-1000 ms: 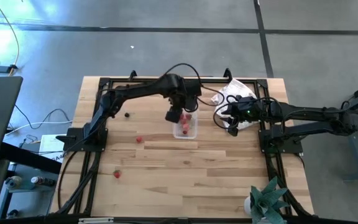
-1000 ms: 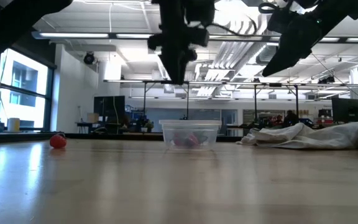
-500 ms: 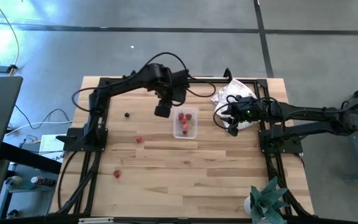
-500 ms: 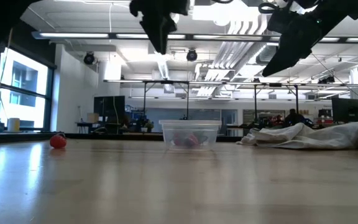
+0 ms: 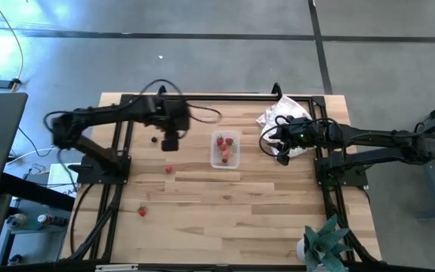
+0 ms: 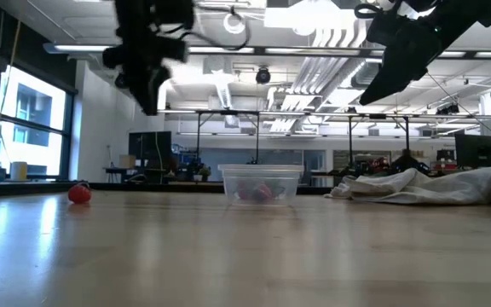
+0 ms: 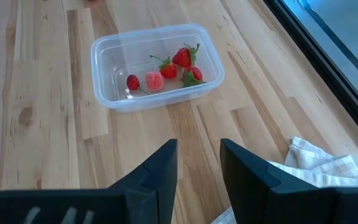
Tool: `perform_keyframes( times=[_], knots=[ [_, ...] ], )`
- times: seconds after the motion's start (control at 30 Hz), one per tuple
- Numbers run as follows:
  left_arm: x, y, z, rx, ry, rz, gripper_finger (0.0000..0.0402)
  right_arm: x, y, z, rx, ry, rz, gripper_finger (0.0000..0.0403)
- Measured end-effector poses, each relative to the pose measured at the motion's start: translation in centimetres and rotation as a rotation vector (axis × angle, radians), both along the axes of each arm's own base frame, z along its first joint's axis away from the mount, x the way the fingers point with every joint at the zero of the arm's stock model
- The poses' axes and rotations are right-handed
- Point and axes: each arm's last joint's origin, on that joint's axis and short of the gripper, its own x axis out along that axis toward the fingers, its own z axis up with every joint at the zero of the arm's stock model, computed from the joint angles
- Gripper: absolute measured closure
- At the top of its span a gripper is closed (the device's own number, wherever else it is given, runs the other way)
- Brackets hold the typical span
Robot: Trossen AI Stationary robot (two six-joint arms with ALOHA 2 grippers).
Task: Pick and placing Produce into tupperware
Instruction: Put the plum into the transparent container
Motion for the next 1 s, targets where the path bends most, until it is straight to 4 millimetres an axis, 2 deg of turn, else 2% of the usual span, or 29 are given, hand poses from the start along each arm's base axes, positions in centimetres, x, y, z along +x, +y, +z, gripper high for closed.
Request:
perform_keyframes(
  times=[0.17, 0.37, 0.57, 0.83, 1.0],
  knots=[
    [-5.3, 0.9, -2.5, -0.058, -0.007, 0.213, 0.0257, 0.0, 0.0, 0.0, 0.0, 0.0, 0.0, 0.0291],
    [-8.8, 2.0, -5.6, -0.208, 0.006, 0.37, 0.0257, 0.0, 0.0, 0.0, 0.0, 0.0, 0.0, 0.0291],
    [-10.0, 2.8, -7.8, -0.244, -0.042, 0.4, 0.0257, 0.0, 0.0, 0.0, 0.0, 0.0, 0.0, 0.0291],
    [-11.1, 3.3, -8.4, -0.194, 0.028, 0.414, 0.0257, 0.0, 0.0, 0.0, 0.0, 0.0, 0.0, 0.0291],
    [-11.0, 3.5, -9.2, -0.224, 0.076, 0.383, 0.0256, 0.0, 0.0, 0.0, 0.0, 0.0, 0.0, 0.0291]
  ],
)
